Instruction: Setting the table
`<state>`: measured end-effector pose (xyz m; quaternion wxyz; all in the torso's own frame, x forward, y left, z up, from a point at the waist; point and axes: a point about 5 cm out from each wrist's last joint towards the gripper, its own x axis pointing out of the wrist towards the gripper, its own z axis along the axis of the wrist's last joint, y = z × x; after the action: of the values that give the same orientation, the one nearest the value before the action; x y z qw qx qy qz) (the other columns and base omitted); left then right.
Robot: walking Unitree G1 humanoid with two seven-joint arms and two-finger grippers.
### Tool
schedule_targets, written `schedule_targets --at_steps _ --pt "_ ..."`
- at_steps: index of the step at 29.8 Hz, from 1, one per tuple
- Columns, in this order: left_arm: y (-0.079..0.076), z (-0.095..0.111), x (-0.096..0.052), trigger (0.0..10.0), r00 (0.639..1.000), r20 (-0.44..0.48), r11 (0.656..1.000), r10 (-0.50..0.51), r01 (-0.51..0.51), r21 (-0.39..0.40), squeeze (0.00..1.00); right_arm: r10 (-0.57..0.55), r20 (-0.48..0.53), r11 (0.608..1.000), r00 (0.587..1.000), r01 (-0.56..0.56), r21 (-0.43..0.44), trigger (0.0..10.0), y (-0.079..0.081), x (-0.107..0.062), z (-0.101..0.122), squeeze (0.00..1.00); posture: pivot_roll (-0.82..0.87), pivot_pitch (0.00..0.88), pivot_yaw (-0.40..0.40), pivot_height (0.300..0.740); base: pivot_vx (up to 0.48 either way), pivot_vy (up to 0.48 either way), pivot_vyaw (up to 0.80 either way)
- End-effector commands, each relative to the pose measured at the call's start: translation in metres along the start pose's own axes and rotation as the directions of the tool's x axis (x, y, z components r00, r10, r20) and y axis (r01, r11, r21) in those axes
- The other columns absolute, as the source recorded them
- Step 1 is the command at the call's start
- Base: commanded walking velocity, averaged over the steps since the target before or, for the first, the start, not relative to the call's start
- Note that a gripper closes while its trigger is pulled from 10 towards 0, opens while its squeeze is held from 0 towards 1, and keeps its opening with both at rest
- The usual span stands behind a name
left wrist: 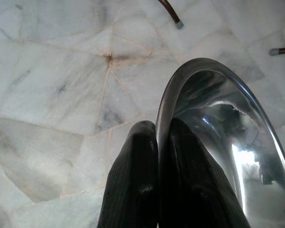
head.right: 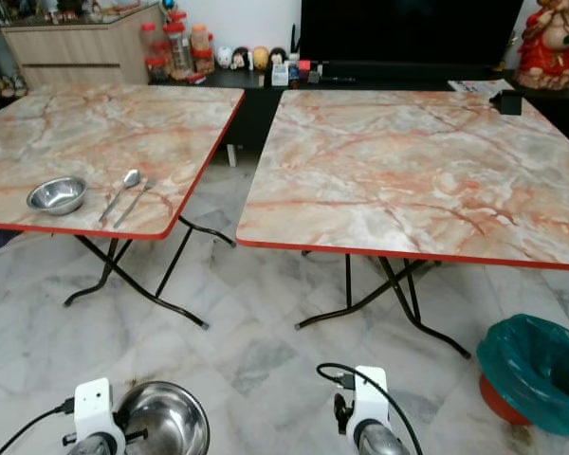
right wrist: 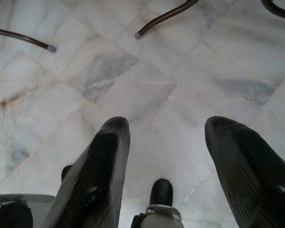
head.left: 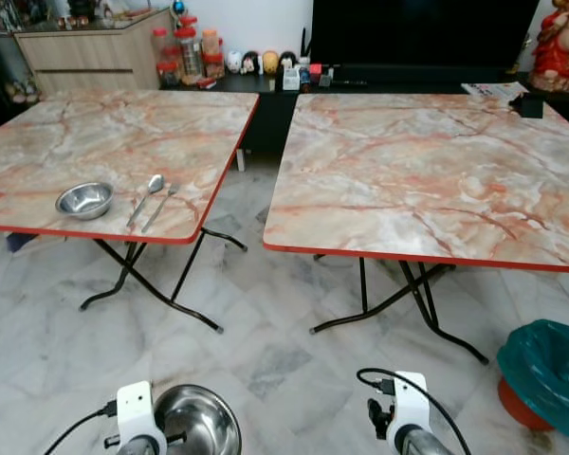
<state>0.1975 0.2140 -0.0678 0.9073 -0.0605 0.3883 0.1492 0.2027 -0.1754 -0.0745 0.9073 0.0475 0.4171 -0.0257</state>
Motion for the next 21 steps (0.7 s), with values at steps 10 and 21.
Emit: schedule_targets --at_steps 10,21 --pt "-0.008 -0.005 0.001 10.0 0.999 0.001 0.956 -0.054 0.052 -0.290 0.00 -0.023 0.002 1.000 1.000 0.023 0.003 10.0 -0.008 -0.002 -0.004 0.00 0.02 0.000 0.026 0.719 0.000 -0.051 0.28" --pt "-0.014 0.002 0.002 10.0 0.993 0.065 0.896 -0.098 0.117 -0.428 0.00 -0.020 0.004 1.000 1.000 0.020 0.020 10.0 -0.007 -0.002 -0.003 0.00 0.02 0.000 0.025 0.719 0.000 -0.283 0.00"
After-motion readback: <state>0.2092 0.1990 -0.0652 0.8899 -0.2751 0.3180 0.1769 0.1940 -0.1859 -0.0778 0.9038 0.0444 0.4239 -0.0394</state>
